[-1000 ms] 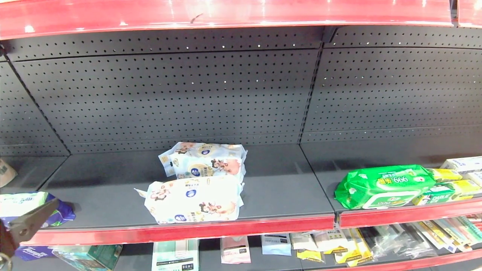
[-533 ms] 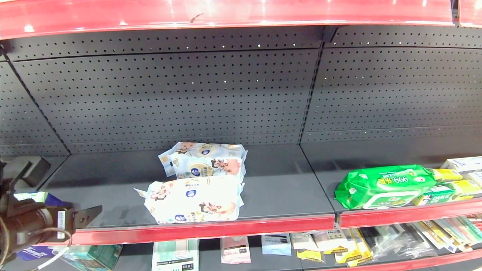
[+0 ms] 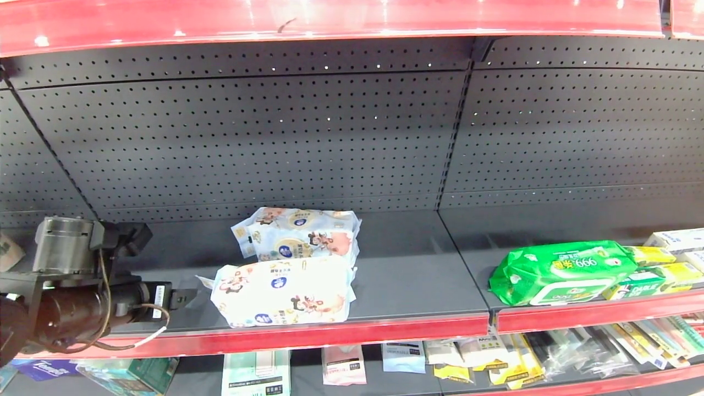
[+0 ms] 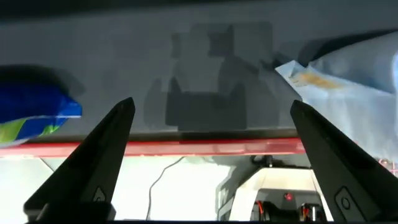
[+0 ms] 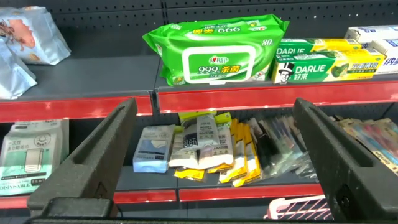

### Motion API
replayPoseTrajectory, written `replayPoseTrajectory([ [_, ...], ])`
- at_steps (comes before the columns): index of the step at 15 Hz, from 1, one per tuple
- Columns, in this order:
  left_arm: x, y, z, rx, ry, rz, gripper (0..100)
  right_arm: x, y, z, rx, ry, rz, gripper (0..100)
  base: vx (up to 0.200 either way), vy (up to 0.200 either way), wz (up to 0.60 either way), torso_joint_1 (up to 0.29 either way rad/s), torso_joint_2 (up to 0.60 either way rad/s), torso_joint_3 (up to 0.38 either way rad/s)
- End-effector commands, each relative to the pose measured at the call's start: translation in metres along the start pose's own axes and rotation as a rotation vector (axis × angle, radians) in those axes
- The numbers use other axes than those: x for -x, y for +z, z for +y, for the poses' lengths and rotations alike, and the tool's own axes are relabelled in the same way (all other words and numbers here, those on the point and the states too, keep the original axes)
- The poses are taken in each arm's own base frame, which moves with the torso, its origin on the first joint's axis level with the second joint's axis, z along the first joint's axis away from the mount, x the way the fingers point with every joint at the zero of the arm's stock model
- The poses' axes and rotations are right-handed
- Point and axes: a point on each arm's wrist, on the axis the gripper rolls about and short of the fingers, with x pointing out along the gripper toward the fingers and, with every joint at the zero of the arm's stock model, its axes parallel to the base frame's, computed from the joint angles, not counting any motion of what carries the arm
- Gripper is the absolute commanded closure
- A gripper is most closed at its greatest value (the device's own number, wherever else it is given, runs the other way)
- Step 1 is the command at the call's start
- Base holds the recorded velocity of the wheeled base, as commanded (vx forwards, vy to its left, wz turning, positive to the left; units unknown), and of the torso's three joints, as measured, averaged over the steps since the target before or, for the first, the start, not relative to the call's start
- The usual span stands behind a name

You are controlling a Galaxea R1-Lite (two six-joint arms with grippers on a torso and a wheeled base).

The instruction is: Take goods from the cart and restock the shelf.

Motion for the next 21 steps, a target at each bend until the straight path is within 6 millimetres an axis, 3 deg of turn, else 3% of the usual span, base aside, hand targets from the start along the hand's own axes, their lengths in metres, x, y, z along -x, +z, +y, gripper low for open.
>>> replayPoseTrajectory([
  [1, -0.019, 0.001, -0.003, -0.005, -0.001, 0.035, 0, 0.000, 0.000, 0.000, 0.000, 0.000, 0.002, 0, 0.000, 0.000, 0.00, 0.000, 0.00, 0.000],
  [11, -0.036, 0.005, -0.034, -0.078, -0.086, 0.023, 0, 0.000, 0.000, 0.000, 0.000, 0.000, 0.002, 0, 0.000, 0.000, 0.00, 0.000, 0.00, 0.000],
  [21, -0.037, 0.005, -0.041, -0.098, -0.105, 0.021, 0, 0.000, 0.000, 0.000, 0.000, 0.000, 0.002, 0, 0.000, 0.000, 0.00, 0.000, 0.00, 0.000],
])
